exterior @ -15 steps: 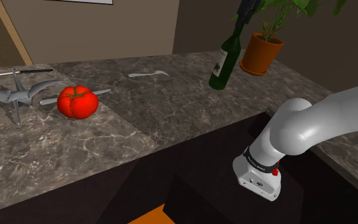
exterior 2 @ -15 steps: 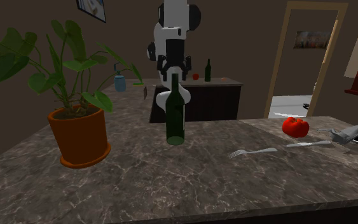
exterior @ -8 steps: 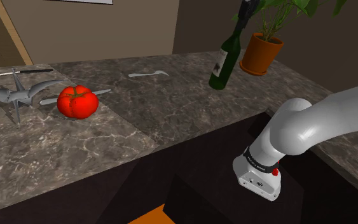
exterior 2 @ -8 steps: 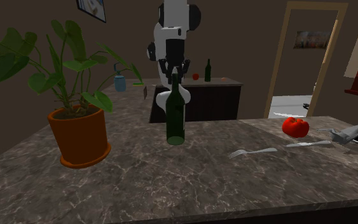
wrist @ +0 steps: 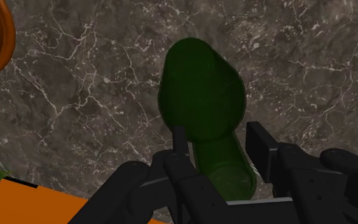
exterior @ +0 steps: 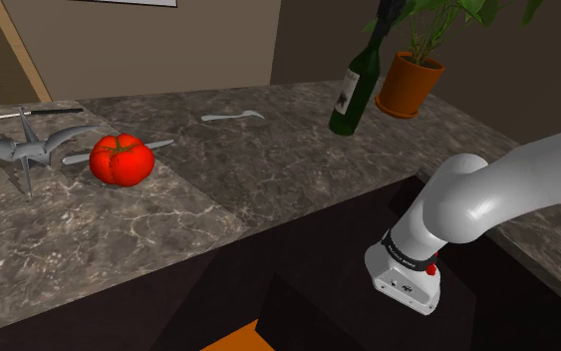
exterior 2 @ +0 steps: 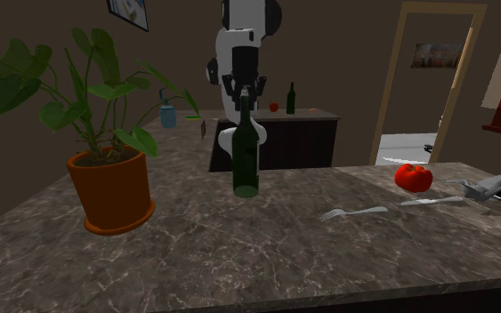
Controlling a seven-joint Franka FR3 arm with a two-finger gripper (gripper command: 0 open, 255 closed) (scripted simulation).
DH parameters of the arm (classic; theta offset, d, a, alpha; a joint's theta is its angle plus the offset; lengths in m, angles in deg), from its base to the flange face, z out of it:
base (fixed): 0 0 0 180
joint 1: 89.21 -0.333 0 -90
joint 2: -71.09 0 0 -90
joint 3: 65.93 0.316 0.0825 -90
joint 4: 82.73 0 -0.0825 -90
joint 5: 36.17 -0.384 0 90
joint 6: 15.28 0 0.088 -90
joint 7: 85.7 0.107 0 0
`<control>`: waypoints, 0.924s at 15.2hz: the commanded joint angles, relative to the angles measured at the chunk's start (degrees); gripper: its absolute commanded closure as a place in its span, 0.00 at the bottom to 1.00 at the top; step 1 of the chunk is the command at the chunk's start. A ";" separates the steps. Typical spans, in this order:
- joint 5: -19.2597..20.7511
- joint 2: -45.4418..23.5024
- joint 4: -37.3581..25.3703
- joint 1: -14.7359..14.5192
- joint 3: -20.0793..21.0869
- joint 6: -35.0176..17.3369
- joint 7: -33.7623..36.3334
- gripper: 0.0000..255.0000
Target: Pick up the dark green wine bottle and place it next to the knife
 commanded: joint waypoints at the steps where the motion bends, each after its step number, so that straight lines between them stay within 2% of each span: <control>1: -0.15 -0.82 -2.41 -0.10 0.00 1.58 -0.27 1.00; 10: -0.81 -4.50 -12.11 -0.51 -0.05 7.62 -1.21 1.00; 14: -2.77 -5.71 -12.46 -1.84 4.14 7.46 4.48 1.00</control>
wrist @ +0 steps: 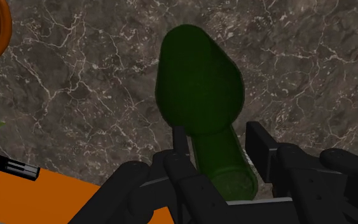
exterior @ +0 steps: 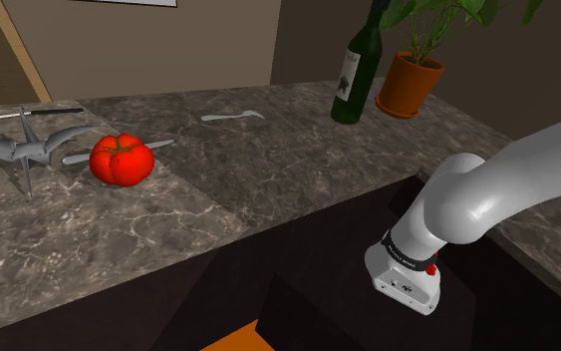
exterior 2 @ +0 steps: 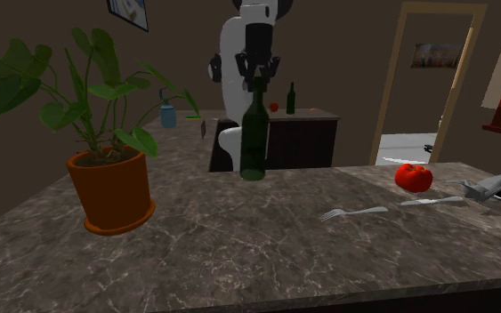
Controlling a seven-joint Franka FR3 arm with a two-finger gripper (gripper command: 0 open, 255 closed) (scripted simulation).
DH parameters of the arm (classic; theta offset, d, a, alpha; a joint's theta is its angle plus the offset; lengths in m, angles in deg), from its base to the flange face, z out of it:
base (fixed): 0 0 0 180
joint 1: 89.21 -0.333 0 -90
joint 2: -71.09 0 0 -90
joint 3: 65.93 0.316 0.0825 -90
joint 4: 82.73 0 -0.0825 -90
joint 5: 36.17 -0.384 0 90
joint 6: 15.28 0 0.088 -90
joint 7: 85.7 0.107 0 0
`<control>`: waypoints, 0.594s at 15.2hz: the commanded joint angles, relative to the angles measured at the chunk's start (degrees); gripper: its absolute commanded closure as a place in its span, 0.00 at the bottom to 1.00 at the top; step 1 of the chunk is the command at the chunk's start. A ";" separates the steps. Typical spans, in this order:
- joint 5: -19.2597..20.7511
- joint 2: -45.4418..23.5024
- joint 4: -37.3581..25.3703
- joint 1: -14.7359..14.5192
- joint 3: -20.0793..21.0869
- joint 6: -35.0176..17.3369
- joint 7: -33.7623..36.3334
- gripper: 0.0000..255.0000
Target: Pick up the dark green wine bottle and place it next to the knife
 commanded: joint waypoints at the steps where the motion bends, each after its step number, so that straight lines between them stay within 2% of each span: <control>1: -0.98 -0.88 -0.34 -0.68 1.99 -0.25 2.83 1.00; 9: -4.30 -6.54 -4.81 -3.66 9.58 -0.58 13.67 1.00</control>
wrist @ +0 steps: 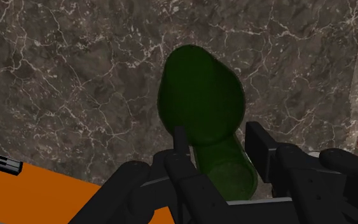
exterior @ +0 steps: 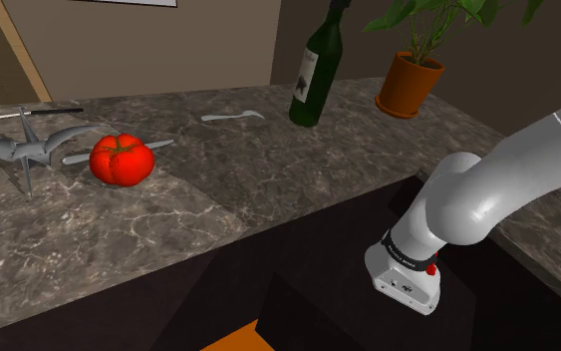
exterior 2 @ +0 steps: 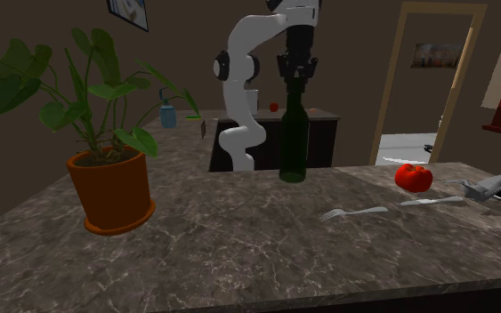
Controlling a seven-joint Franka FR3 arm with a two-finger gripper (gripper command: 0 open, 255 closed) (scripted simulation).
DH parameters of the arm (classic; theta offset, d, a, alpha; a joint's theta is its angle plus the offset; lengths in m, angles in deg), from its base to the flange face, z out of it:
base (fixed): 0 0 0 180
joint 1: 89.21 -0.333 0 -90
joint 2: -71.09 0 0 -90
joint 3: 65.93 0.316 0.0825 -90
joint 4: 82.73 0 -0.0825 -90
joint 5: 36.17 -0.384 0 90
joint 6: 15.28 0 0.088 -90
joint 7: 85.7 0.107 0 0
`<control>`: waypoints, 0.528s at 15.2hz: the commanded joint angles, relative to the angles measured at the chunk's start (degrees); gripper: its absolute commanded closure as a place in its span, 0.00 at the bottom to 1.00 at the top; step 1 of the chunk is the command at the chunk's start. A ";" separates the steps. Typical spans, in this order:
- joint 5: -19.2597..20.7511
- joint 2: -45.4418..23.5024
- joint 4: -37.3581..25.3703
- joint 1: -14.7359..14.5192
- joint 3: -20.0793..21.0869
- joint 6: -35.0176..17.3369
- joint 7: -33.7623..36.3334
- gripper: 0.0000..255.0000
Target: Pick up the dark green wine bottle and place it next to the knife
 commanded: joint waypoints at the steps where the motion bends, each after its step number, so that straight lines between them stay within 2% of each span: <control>1: -0.74 -2.08 -2.21 -0.81 1.93 0.27 2.87 1.00; 8: -1.96 -10.56 -10.84 -3.71 7.98 0.84 11.99 1.00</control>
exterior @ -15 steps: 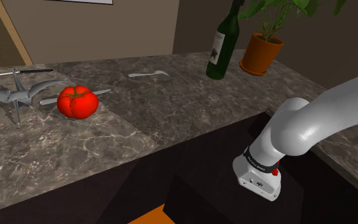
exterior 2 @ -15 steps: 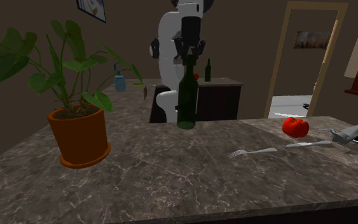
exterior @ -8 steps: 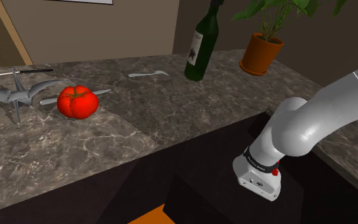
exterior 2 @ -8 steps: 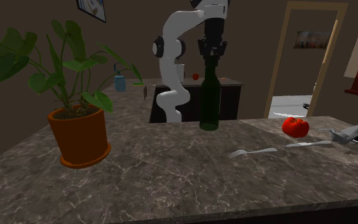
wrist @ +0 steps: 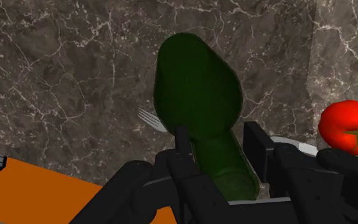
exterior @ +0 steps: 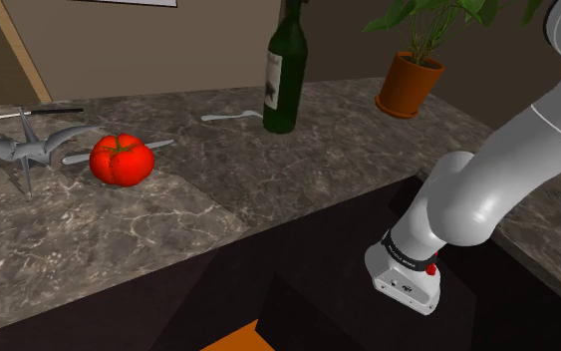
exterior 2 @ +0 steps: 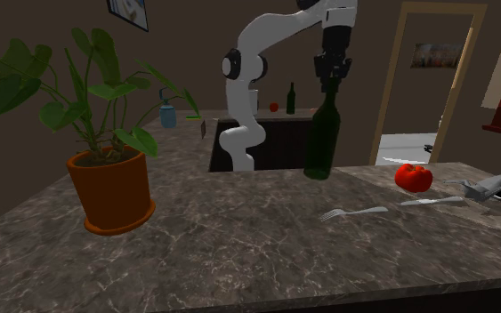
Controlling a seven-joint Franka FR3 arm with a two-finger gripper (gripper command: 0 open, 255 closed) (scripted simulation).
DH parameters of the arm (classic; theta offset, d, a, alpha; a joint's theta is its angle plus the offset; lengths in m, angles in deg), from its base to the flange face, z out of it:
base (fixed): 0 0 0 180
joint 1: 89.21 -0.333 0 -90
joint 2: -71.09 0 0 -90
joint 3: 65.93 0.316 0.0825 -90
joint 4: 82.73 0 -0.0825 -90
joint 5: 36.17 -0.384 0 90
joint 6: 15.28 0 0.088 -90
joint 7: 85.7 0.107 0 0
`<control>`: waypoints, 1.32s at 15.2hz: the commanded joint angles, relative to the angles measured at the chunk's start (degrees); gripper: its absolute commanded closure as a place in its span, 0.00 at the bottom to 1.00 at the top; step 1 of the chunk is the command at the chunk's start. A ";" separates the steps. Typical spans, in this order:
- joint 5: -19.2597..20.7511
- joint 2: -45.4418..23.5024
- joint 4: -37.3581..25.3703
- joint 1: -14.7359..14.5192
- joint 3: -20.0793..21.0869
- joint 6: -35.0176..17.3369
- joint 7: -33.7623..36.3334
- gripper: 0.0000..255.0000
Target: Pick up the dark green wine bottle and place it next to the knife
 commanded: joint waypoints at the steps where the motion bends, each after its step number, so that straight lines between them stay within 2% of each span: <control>1: -0.08 -2.98 -3.62 -0.90 1.63 0.71 2.60 1.00; 6: 0.79 -11.67 -13.87 -3.74 5.51 2.62 9.01 1.00; 10: 2.85 -20.95 -26.05 -7.07 8.21 5.95 13.96 1.00; 12: 4.62 -27.25 -35.17 -9.56 9.27 9.02 16.22 1.00; 13: 7.51 -36.67 -50.40 -13.31 9.87 15.02 17.71 1.00; 15: 5.67 -31.19 -39.33 -11.68 9.63 9.39 17.94 1.00; 20: 3.90 -25.05 -25.44 -9.83 9.62 1.57 17.99 1.00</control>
